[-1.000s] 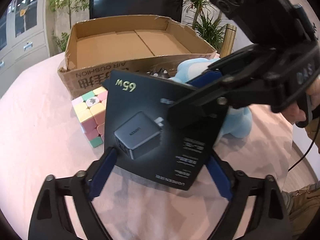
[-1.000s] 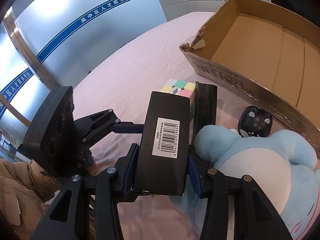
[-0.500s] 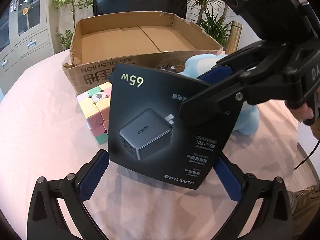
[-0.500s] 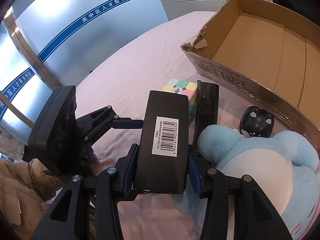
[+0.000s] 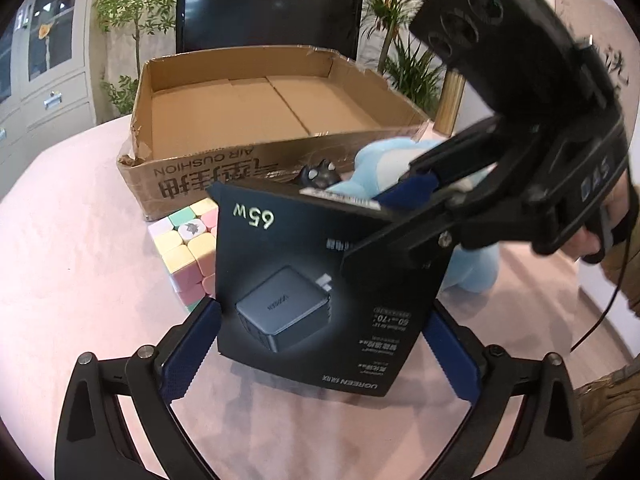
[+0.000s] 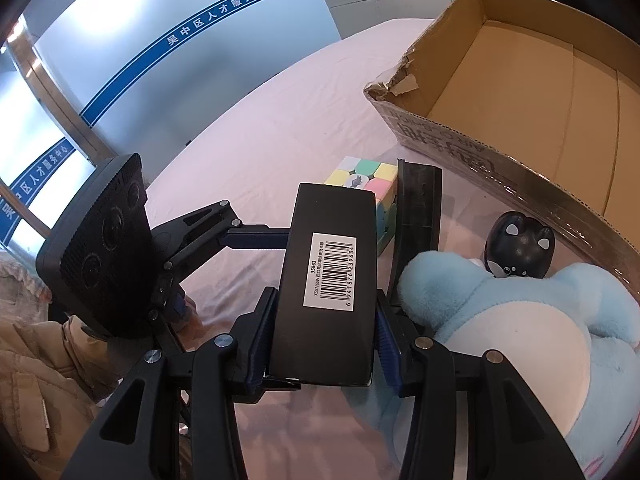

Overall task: Organize objects
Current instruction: 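Lift the charger box off the table with the right gripper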

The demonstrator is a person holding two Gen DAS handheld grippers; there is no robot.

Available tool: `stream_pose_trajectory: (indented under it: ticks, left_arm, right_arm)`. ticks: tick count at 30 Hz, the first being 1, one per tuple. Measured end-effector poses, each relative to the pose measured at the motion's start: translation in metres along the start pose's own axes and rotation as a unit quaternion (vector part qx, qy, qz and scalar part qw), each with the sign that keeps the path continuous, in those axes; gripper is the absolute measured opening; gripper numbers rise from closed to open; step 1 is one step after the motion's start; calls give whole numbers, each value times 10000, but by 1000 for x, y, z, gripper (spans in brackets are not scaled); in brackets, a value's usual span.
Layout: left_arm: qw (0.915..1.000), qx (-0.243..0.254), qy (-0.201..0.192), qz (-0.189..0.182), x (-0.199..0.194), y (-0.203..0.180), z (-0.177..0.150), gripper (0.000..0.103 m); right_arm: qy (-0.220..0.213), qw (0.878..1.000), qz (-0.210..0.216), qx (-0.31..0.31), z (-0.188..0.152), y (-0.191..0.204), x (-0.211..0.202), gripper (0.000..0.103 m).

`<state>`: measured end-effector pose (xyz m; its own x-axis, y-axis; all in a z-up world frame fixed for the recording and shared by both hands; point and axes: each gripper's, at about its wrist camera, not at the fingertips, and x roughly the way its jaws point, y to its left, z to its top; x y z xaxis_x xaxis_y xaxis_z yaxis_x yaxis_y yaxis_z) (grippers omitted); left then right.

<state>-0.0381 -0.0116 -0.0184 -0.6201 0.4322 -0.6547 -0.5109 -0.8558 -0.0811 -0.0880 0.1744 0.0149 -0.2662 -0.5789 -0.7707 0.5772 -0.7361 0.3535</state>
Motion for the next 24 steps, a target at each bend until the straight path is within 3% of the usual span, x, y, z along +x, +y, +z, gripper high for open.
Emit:
stream_pose_trajectory:
  ticks: [3,9,13,24]
  left_arm:
    - [9993,201,185,253,8,-6,-4,102]
    - [9992,251,184,241,11,-4,-4,102]
    - [9972,562,257,423,16,-10,-6,102]
    - [9963,779,351,72,18,-3,-3,102]
  right_arm:
    - [-2,10000,-6,-20,0,1,1,44]
    - [-4,10000,-24,4,1,0,1,44]
    - [23,10000,-47,2,2,1,2,44]
    - [219,9997,2,64,7,-5,5,44]
